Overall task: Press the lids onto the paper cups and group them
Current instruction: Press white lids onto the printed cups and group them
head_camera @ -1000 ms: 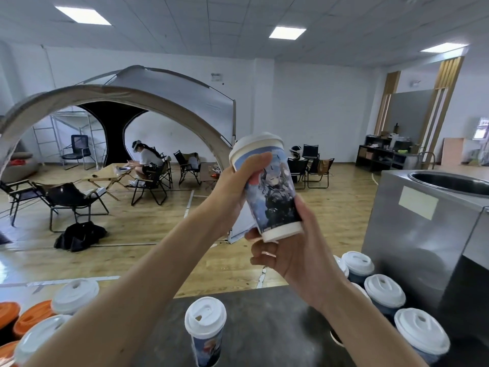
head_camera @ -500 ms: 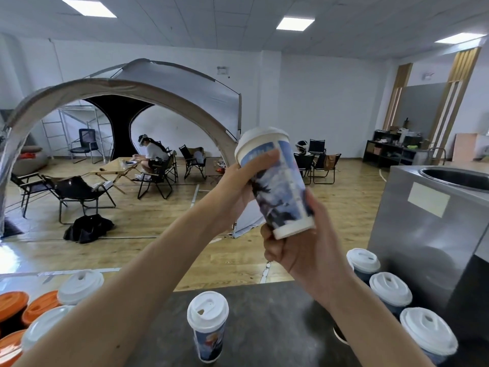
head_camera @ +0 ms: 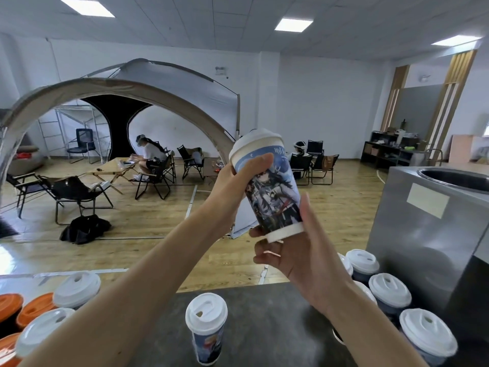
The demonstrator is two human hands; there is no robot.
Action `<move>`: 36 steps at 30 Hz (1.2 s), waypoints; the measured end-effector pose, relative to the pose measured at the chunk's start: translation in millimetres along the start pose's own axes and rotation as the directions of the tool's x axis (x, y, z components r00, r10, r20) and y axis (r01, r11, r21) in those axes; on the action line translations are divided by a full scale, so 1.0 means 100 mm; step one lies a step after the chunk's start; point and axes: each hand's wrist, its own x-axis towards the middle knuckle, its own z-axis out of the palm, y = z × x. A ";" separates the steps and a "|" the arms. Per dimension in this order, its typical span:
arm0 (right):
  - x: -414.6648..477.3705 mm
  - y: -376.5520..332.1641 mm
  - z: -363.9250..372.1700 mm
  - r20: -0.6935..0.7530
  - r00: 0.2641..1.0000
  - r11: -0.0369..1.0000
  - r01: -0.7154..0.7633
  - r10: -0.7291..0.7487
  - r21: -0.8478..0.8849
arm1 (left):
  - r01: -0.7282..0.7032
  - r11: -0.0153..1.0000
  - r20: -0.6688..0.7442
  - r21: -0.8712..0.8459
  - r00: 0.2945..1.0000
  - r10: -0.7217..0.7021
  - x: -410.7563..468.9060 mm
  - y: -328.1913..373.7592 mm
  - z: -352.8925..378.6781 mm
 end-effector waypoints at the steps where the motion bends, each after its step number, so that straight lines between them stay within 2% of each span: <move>1: 0.01 0.01 0.00 -0.033 0.999 0.999 0.030 -0.031 -0.033 | 0.005 1.000 0.005 0.016 1.000 -0.005 0.00 0.00 -0.01; 4: 0.02 -0.01 -0.03 -0.053 0.998 0.999 0.018 -0.020 -0.040 | 0.023 1.000 0.040 0.021 0.999 -0.024 -0.02 0.00 0.00; 7: 0.02 -0.03 -0.02 0.004 0.998 0.998 -0.061 0.061 0.028 | -0.005 0.999 -0.085 0.046 0.996 0.009 -0.02 -0.03 0.03; 10: 0.02 -0.06 0.04 0.019 0.991 0.985 -0.137 0.136 0.109 | 0.182 0.982 -0.108 -0.055 0.976 -0.187 0.03 -0.05 0.06; 14: 0.05 -0.18 0.16 -0.012 0.967 0.931 -0.241 0.254 0.273 | 0.402 0.906 0.048 -0.135 0.916 -0.399 0.05 -0.14 0.03; 17: 0.10 -0.23 0.22 0.009 0.961 0.918 -0.267 0.276 0.293 | 0.539 0.832 0.134 -0.134 0.841 -0.524 0.05 -0.16 0.00; 18: 0.10 -0.24 0.22 0.013 0.960 0.919 -0.273 0.280 0.284 | 0.529 0.838 0.129 -0.131 0.847 -0.515 0.05 -0.16 -0.01; 20: 0.09 -0.23 0.17 0.020 0.960 0.932 -0.274 0.278 0.237 | 0.404 0.898 0.081 -0.175 0.915 -0.396 0.06 -0.15 -0.01; 22: 0.10 -0.21 0.11 -0.008 0.973 0.961 -0.226 0.230 0.161 | 0.175 0.965 -0.080 -0.197 0.978 -0.194 0.07 -0.14 0.02; 24: 0.12 -0.16 0.06 -0.084 0.987 0.986 -0.130 0.140 0.108 | -0.045 0.997 -0.236 -0.058 0.971 0.030 0.06 -0.10 0.01; 25: 0.13 -0.14 0.05 -0.107 0.989 0.992 -0.092 0.101 0.092 | -0.097 0.995 -0.226 -0.011 0.970 0.092 0.05 -0.08 -0.01; 28: 0.14 -0.10 0.02 -0.084 0.994 0.995 -0.064 0.071 0.076 | -0.133 0.991 -0.118 0.016 0.984 0.134 0.05 -0.02 -0.06; 31: 0.12 -0.03 -0.03 -0.015 0.996 0.989 -0.089 0.091 0.118 | -0.256 0.964 -0.121 0.077 0.957 0.264 0.01 -0.04 -0.10; 33: 0.12 0.04 -0.05 0.012 0.997 0.986 -0.080 0.079 0.149 | -0.273 0.955 -0.137 0.117 0.948 0.288 -0.02 -0.07 -0.08; 36: 0.11 0.07 -0.13 -0.050 0.998 0.992 -0.033 0.039 0.125 | -0.299 0.938 -0.060 0.176 0.948 0.313 -0.06 -0.07 -0.10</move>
